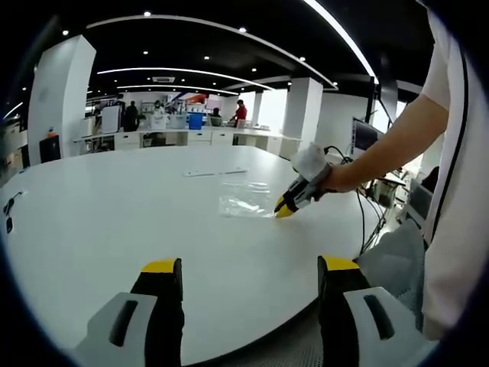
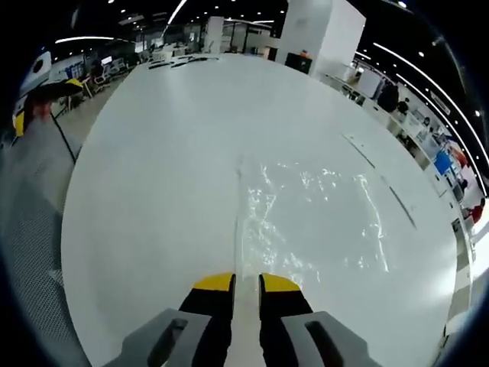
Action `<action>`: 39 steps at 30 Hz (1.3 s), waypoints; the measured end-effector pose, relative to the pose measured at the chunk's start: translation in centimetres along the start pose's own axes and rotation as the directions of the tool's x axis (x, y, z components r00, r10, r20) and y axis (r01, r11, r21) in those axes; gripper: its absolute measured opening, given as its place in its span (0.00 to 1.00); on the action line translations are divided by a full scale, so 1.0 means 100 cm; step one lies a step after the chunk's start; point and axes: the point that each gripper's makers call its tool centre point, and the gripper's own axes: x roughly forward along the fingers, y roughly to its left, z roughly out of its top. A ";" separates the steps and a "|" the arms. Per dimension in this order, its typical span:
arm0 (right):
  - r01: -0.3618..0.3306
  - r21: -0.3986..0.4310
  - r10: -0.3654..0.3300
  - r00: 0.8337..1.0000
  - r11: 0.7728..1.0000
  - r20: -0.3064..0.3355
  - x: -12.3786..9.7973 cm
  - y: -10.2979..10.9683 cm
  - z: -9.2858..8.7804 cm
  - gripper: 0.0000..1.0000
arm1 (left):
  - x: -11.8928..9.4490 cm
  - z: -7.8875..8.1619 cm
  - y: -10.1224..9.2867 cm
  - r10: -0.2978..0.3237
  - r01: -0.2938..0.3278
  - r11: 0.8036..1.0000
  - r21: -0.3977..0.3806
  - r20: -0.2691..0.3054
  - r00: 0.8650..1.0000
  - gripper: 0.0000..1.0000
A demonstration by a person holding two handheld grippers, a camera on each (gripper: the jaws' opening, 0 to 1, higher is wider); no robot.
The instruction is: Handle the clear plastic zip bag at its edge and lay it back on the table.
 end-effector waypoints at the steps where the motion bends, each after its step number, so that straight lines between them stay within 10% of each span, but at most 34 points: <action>1: -0.002 -0.022 0.002 1.000 1.000 -0.008 -0.001 0.001 -0.001 0.08 | 0.000 0.000 0.001 0.000 0.000 1.000 0.000 0.001 1.000 0.71; 14: -0.067 -0.207 0.056 0.997 0.976 -0.061 0.002 0.001 -0.008 0.20 | 0.000 0.000 0.001 -0.002 0.002 1.000 -0.003 -0.001 1.000 0.71; 39: -0.187 -0.160 0.171 0.980 0.969 -0.105 0.009 -0.004 -0.004 0.07 | 0.001 -0.002 0.005 0.005 -0.005 1.000 -0.012 -0.006 1.000 0.71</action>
